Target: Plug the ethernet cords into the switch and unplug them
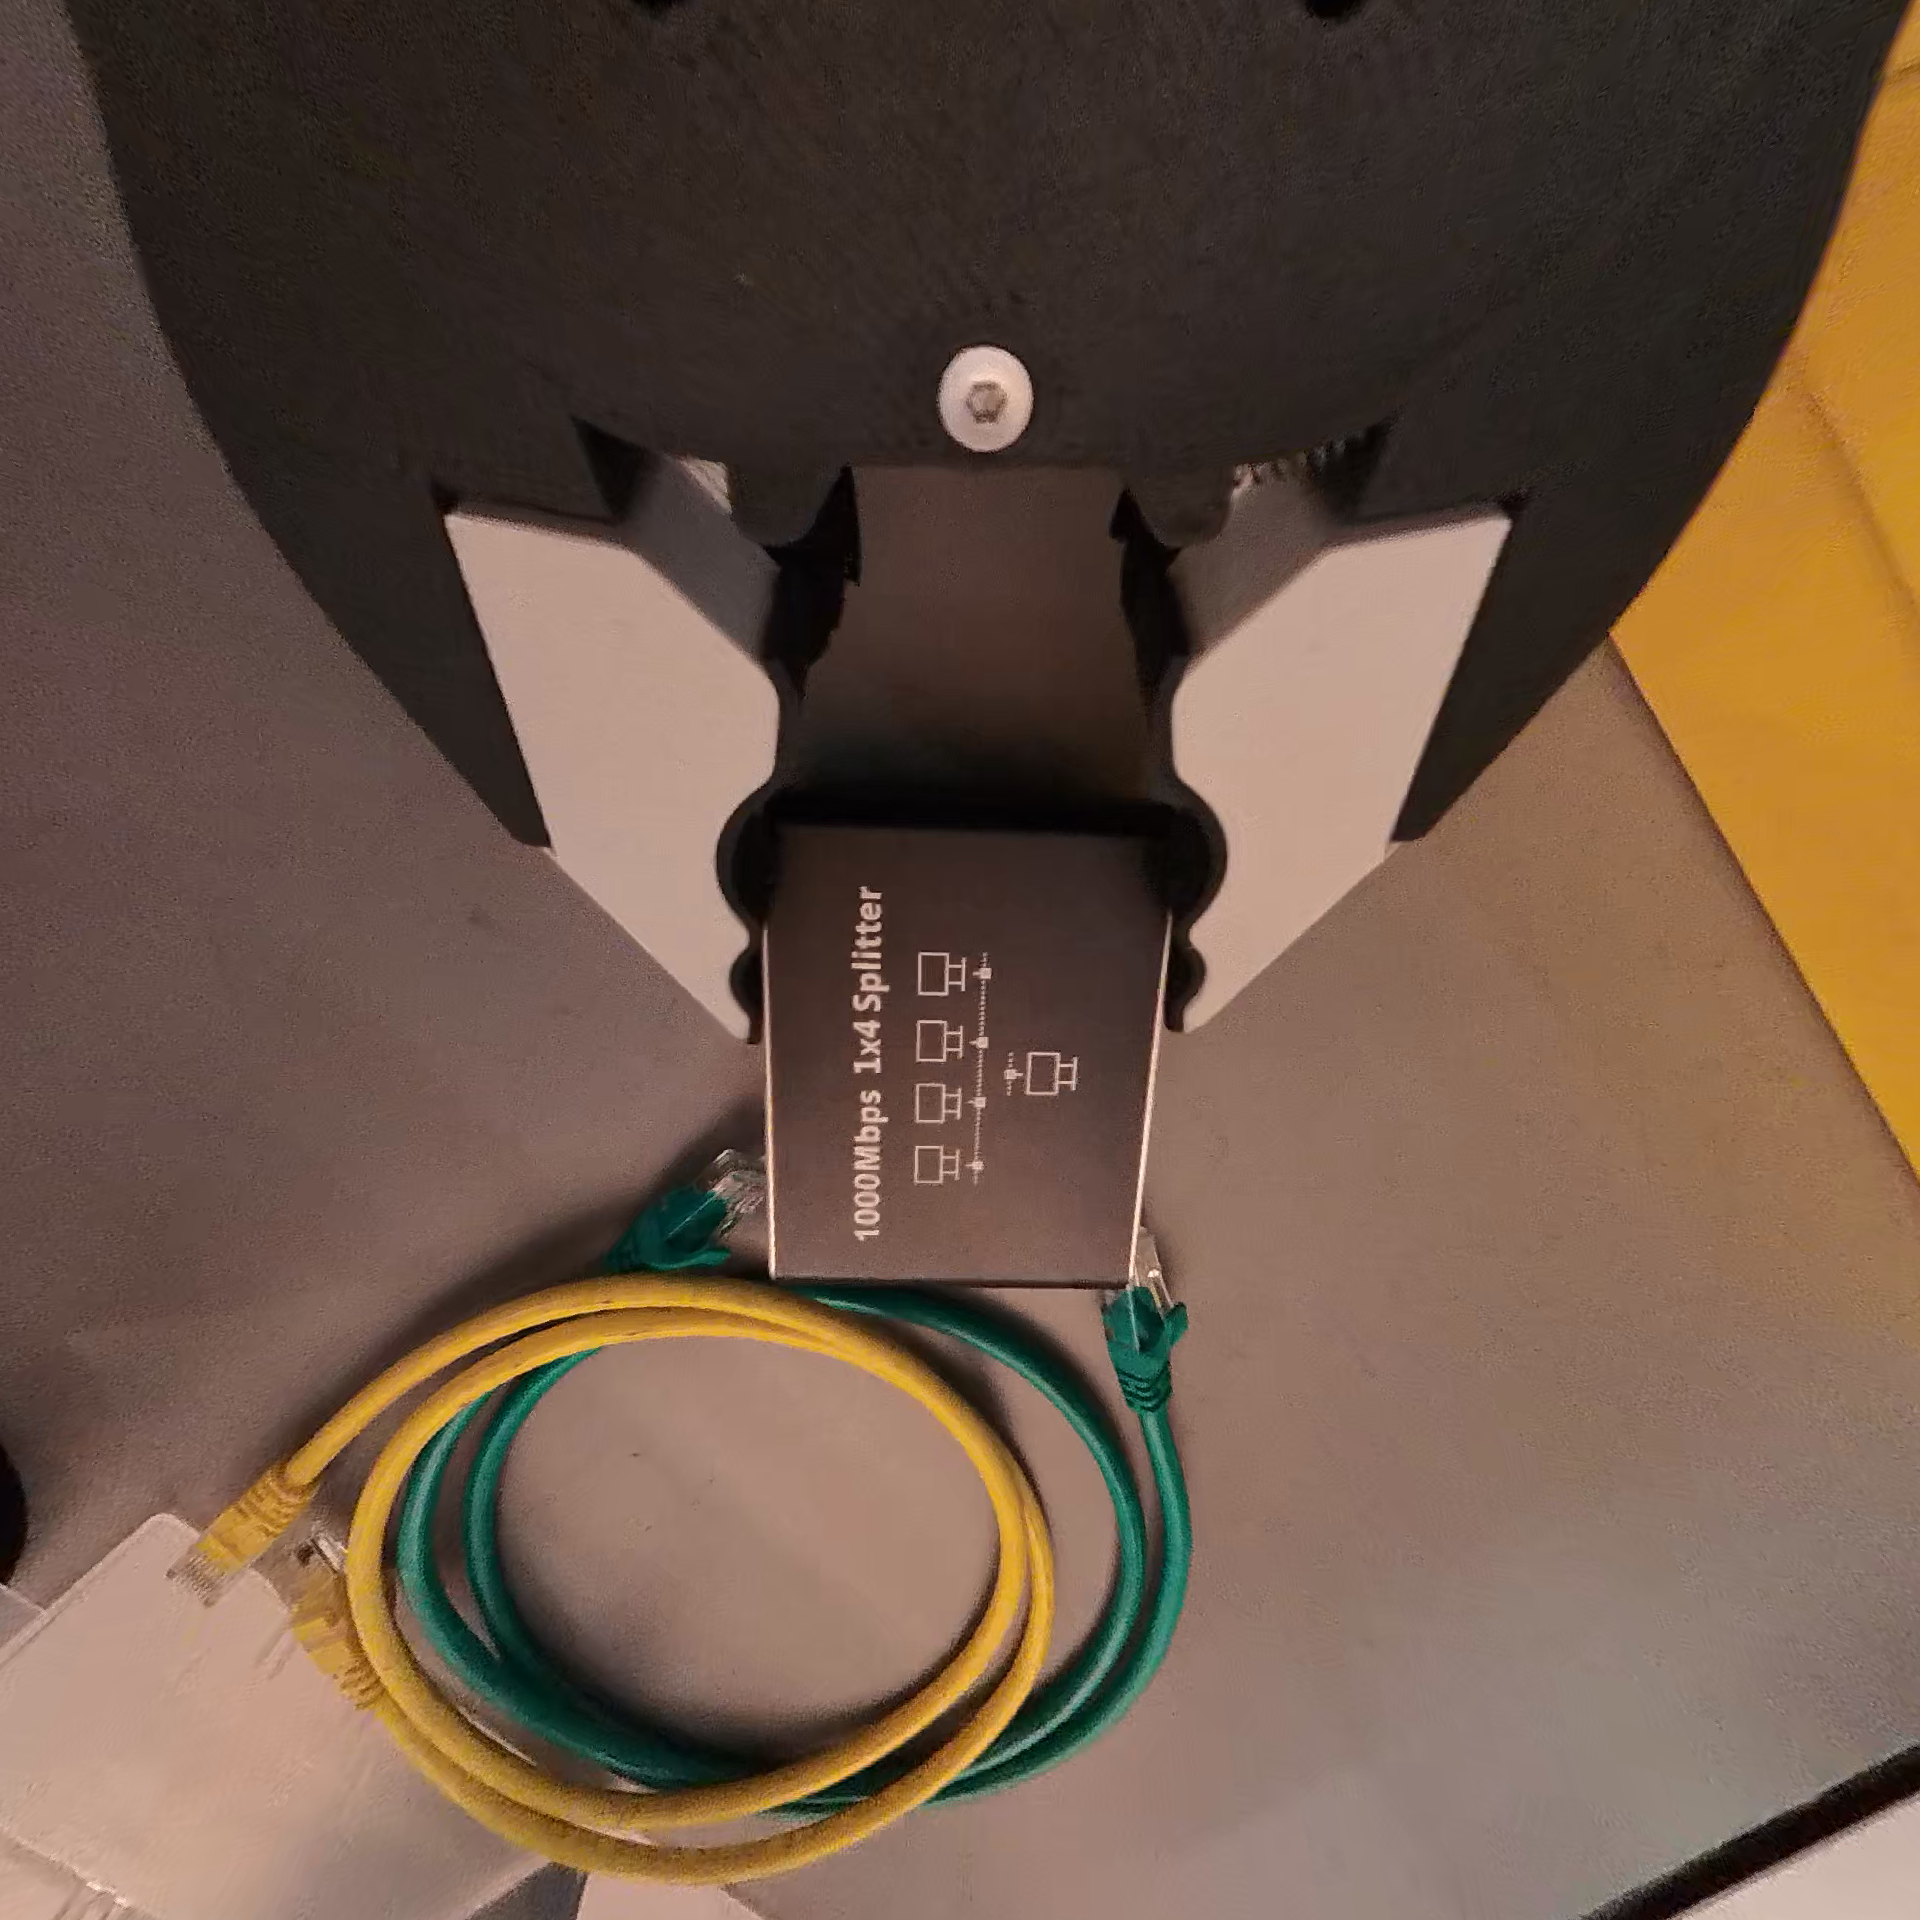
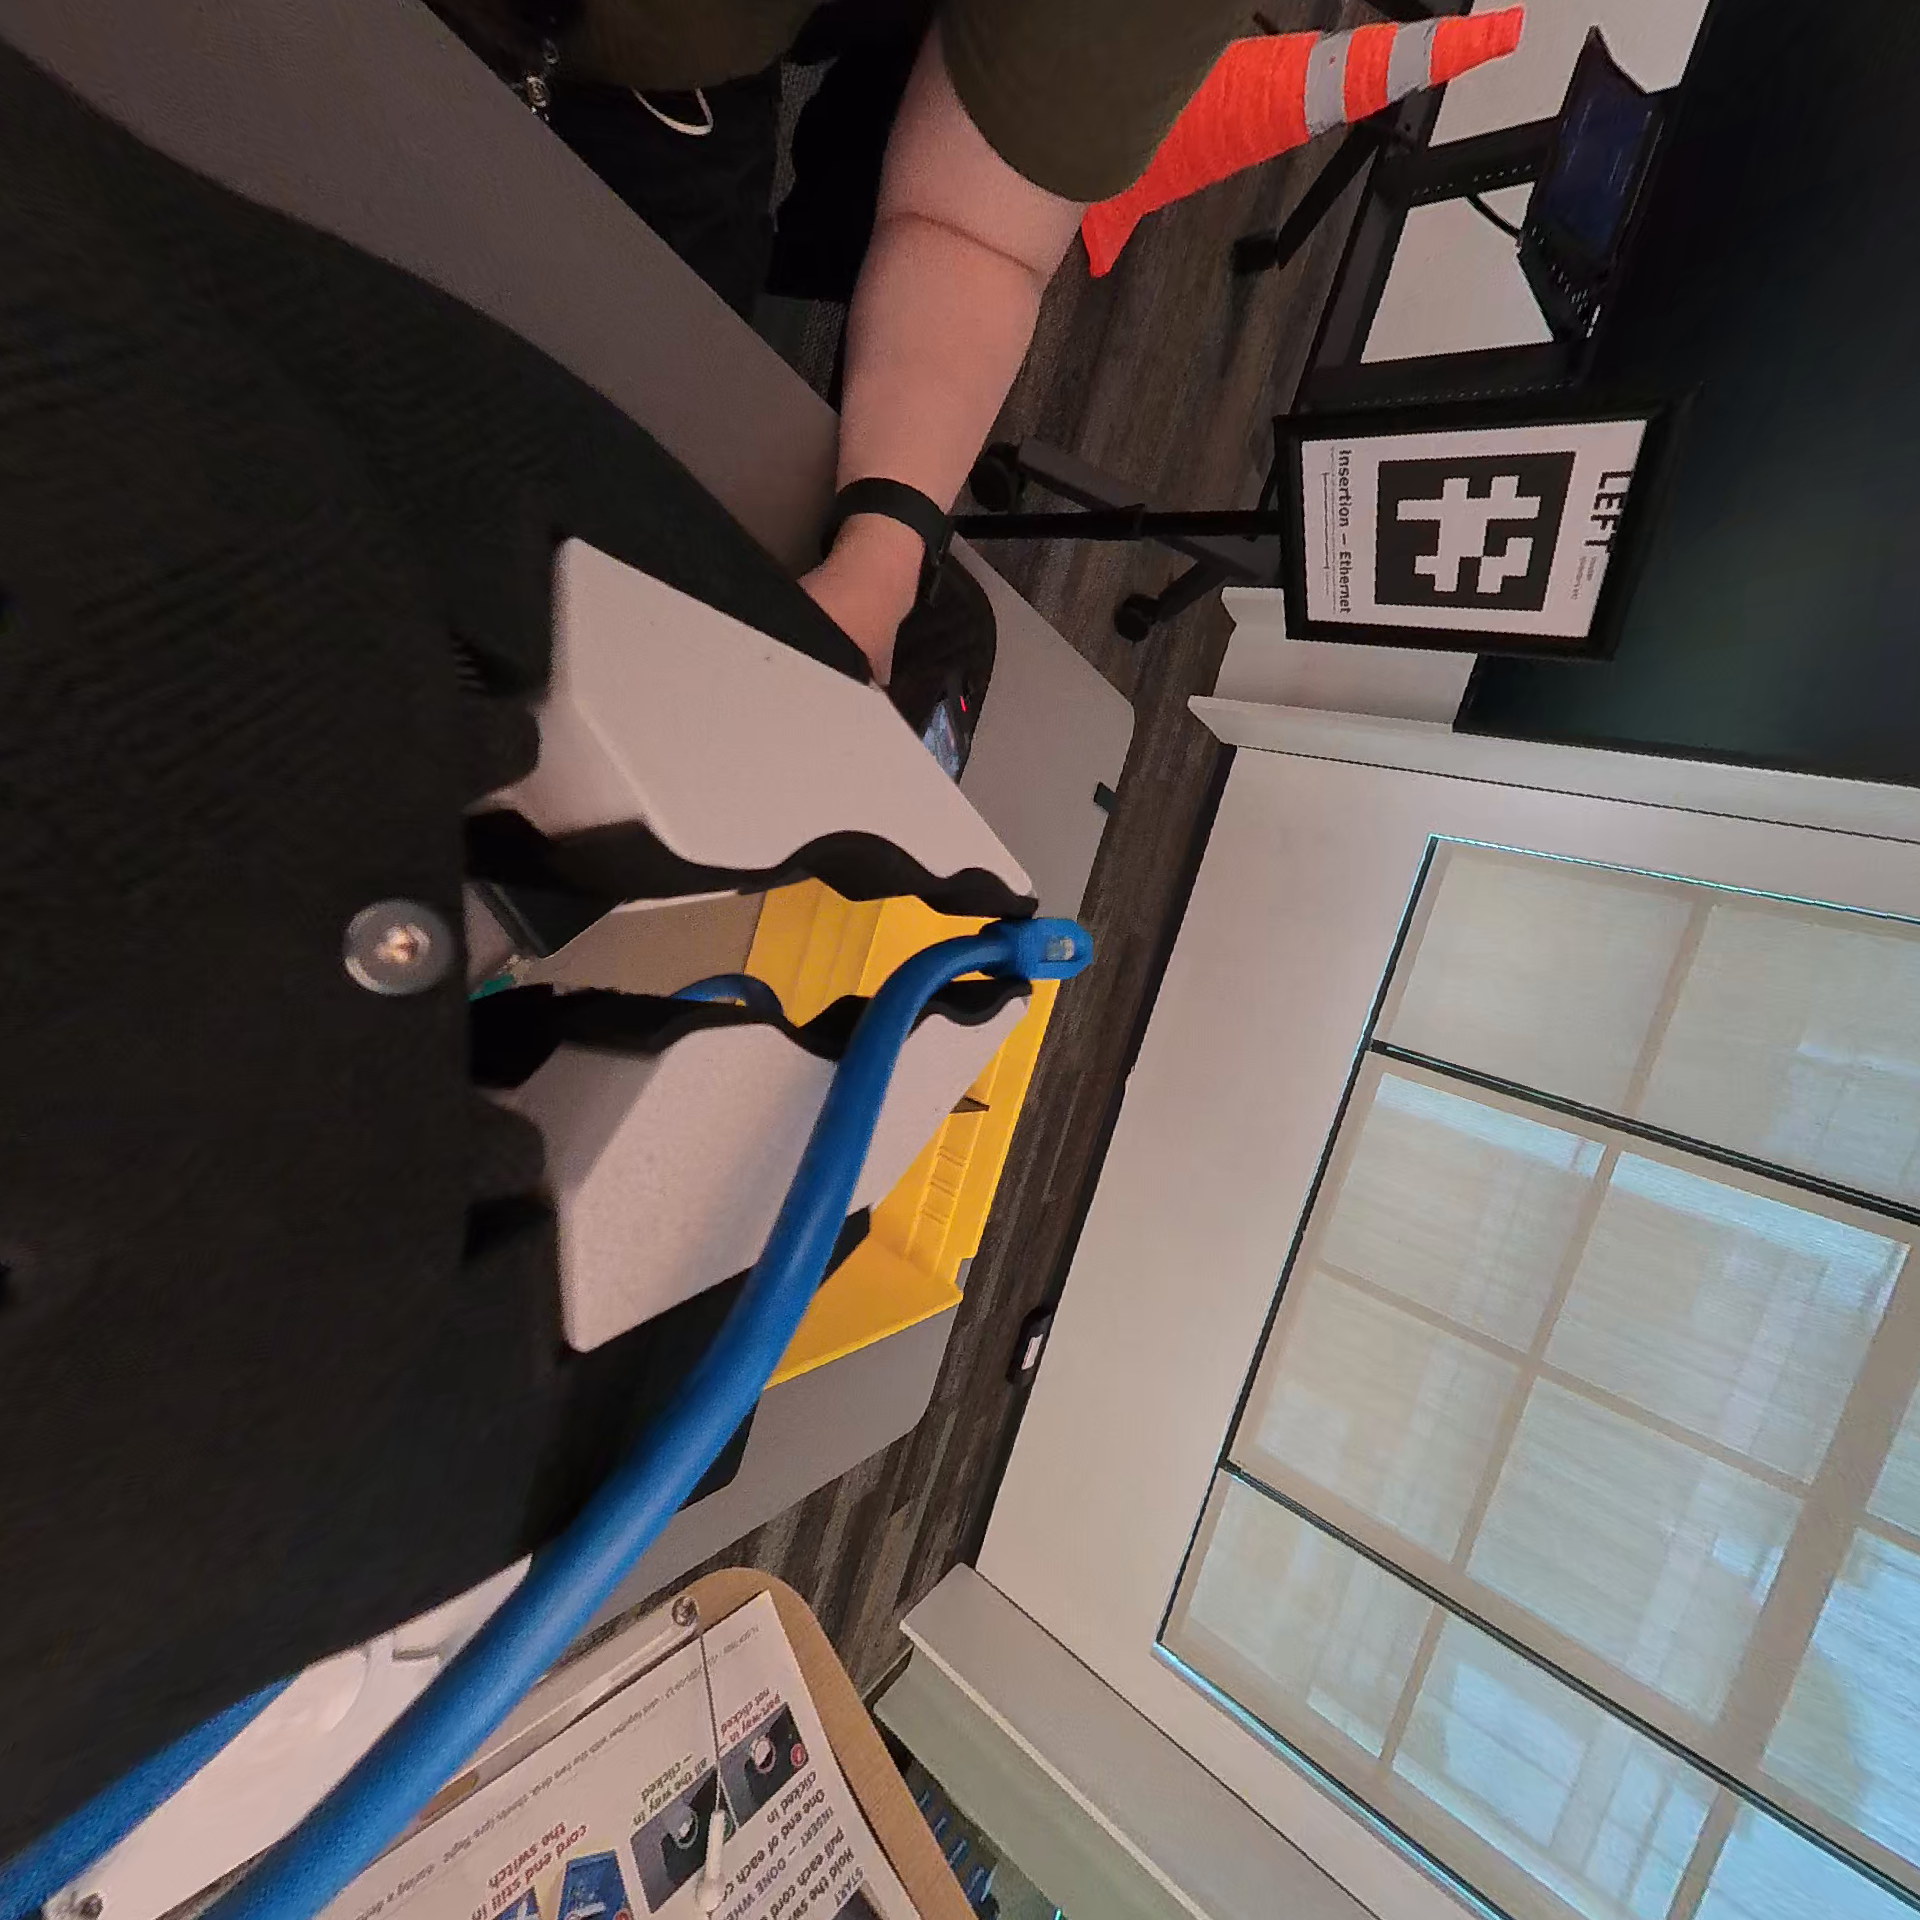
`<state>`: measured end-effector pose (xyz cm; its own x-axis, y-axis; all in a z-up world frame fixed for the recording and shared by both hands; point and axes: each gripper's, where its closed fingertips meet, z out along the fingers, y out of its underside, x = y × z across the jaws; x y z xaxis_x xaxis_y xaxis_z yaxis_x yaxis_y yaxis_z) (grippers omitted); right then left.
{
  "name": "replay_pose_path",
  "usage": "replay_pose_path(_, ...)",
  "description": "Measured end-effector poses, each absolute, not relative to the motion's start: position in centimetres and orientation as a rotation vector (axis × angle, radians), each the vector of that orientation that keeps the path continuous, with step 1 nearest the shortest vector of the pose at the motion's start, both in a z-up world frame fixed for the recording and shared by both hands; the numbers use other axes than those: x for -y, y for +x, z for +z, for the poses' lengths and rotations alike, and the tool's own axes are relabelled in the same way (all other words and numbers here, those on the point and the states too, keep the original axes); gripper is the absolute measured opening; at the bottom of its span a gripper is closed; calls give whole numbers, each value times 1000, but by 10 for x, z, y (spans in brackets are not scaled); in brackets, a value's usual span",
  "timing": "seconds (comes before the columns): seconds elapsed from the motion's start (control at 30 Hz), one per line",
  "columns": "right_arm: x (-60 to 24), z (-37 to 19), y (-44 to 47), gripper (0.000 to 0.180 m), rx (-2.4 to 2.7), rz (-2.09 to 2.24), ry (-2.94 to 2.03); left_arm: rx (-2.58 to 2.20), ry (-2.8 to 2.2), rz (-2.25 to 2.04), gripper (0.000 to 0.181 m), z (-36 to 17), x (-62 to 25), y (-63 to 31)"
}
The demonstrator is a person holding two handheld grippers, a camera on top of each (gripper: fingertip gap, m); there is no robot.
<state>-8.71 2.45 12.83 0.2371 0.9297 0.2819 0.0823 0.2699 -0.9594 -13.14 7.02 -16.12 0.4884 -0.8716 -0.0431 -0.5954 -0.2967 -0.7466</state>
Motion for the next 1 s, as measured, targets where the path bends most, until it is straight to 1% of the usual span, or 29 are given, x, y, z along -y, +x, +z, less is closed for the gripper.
replay_pose_path(0.03, -25, 128, -88, 10, 1181, 797, -1144, -1197, -2008, -489, 75, -161, -71, -131)
replay_pose_path(0.37, -24, 123, -92, 11, 1202, 779, -1160, -1188, -2019, -495, 81, -162, -70, -131)
replay_pose_path(0.4, -24, 122, -92, 10, 1204, 778, -1162, -1188, -2019, -495, 80, -162, -70, -131)
replay_pose_path(0.43, -25, 121, -92, 11, 1205, 776, -1165, -1182, -2018, -492, 75, -162, -71, -131)
replay_pose_path(0.67, -27, 115, -96, 11, 1222, 766, -1183, -1167, -2025, -488, 73, -161, -70, -136)
replay_pose_path(0.83, -31, 105, -100, 11, 1247, 733, -1217, -1057, -2037, -724, 73, -147, -65, -130)
replay_pose_path(1.0, -39, 95, -104, 10, 1257, 670, -1257, -885, -1948, -1004, 73, -115, -65, -130)
